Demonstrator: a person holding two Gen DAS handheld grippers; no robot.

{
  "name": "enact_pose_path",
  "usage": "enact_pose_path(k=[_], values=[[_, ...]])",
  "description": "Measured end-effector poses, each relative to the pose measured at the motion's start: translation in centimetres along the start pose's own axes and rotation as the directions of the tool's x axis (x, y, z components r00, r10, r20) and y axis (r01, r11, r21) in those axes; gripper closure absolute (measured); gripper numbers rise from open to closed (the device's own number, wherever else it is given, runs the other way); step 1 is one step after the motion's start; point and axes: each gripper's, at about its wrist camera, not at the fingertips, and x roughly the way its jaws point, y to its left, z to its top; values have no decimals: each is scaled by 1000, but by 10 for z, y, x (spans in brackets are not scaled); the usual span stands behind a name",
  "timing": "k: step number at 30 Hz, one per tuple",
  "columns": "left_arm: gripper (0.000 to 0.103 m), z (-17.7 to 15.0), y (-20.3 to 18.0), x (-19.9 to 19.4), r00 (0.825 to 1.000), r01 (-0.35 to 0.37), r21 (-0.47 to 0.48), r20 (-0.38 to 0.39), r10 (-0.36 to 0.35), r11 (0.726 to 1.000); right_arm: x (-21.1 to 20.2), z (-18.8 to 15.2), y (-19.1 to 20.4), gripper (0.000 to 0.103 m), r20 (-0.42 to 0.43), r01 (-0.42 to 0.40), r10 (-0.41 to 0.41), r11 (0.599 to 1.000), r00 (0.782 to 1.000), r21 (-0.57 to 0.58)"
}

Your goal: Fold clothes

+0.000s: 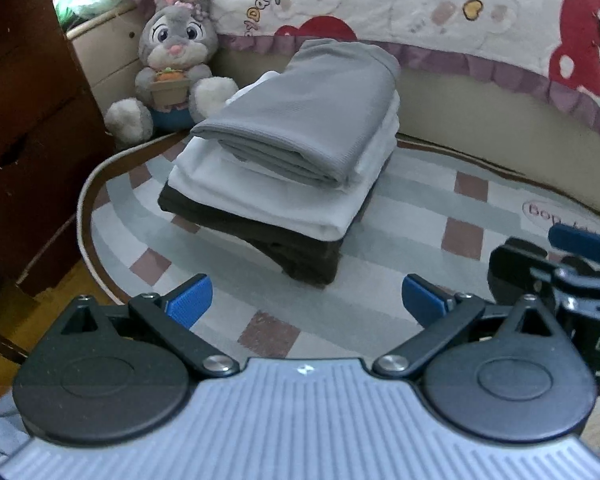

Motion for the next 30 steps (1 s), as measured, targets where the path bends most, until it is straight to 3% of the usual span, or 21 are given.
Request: enact_pose_path(k=[11, 19, 24, 30], values=[[0, -3, -19, -11, 1000, -6, 2, 13, 6, 1000, -17, -4, -6, 23, 9, 39, -39, 999, 999, -14], [0, -5, -27, 1, 1000, -15, -6, -22, 14, 1000, -14, -11, -18, 23, 4, 4, -4, 999, 1000, 46], [0, -6, -26, 5, 999, -7, -20, -39, 6, 1000, -5, -14, -18, 22, -35, 90, -90, 996, 995, 12], [0, -5, -30, 5, 999, -4, -7, -36, 4, 1000, -9, -15, -20, 22, -28, 95, -94, 995, 995, 33]])
